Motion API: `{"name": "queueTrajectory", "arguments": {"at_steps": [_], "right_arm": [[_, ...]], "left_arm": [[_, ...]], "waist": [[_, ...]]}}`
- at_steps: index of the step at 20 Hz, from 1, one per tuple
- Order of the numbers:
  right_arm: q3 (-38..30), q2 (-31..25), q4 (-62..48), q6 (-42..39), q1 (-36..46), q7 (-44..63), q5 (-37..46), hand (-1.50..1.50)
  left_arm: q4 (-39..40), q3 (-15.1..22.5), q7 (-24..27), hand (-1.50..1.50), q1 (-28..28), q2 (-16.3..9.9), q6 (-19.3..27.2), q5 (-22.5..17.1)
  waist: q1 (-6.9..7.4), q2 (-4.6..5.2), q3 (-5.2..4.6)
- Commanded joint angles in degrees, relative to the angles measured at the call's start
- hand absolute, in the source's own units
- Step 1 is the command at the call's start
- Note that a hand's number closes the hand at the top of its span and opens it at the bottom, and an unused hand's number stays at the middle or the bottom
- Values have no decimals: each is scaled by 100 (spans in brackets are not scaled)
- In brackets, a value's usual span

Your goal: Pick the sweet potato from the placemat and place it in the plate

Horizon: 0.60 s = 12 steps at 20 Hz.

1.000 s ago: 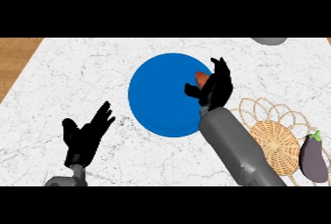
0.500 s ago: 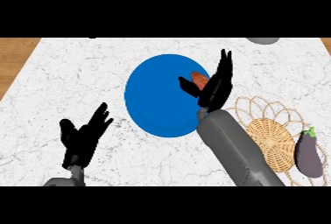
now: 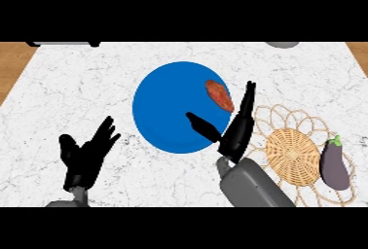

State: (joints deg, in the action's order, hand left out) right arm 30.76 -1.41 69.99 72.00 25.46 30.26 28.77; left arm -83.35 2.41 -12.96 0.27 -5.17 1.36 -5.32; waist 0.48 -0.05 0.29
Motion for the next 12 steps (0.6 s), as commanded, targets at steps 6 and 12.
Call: {"name": "queueTrajectory", "arguments": {"at_steps": [6,12], "right_arm": [[1082,-352,1541,-344,-1977,-485,64,-150],[1080,-251,1845,-648,-2598,-407,746,-150]], "left_arm": [[50,-108,-136,0,-13,-49,-136,-104],[12,8,129,0,374,47,-132,79]], "waist": [[-89,-10,-32],[-59,-4,-31]]}}
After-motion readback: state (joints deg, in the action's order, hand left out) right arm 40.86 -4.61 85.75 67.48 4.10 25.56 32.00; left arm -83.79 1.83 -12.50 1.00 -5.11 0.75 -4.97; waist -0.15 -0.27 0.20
